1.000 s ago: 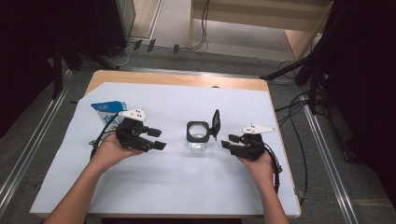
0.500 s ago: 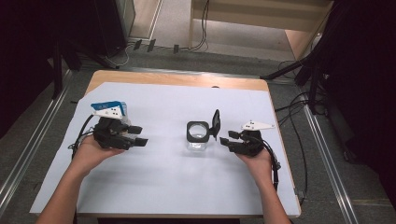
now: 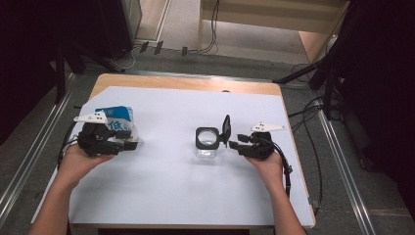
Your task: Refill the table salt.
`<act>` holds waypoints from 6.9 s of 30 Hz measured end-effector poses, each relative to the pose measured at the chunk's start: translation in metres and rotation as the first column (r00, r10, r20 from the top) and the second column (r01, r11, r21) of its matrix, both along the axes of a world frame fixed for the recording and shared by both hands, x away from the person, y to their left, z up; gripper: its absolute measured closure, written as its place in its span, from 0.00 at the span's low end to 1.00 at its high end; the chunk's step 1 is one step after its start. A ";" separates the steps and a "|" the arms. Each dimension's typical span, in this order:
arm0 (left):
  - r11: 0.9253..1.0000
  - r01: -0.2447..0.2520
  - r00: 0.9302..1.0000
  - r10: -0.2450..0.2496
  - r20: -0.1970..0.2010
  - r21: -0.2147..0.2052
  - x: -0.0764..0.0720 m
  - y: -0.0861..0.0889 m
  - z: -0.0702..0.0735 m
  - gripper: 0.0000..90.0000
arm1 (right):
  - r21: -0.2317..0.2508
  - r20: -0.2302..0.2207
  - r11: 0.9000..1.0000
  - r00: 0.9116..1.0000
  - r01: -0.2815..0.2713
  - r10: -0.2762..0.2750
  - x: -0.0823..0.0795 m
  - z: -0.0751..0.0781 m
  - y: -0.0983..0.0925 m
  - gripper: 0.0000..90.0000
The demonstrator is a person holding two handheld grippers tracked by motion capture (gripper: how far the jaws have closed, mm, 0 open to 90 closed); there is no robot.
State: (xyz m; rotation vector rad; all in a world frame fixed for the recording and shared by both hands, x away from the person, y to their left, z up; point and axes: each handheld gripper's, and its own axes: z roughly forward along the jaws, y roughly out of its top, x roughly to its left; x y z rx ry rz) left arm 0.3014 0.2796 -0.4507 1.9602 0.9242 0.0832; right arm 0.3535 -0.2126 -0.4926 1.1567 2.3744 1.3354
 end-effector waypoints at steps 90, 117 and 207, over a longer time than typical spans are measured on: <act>0.999 0.002 1.000 -0.002 -0.011 -0.045 0.028 0.028 0.038 1.00 | 0.023 0.045 0.984 0.984 -0.174 0.173 -0.060 0.021 0.024 0.67; 0.991 0.059 0.998 -0.063 -0.028 -0.116 0.022 -0.027 0.079 1.00 | -0.018 0.064 0.953 0.951 -0.301 0.302 -0.072 0.024 0.102 0.68; 0.988 0.152 0.981 -0.150 -0.124 0.006 0.048 -0.120 0.096 0.96 | 0.111 0.166 0.965 0.961 -0.239 0.219 -0.068 -0.006 0.185 0.67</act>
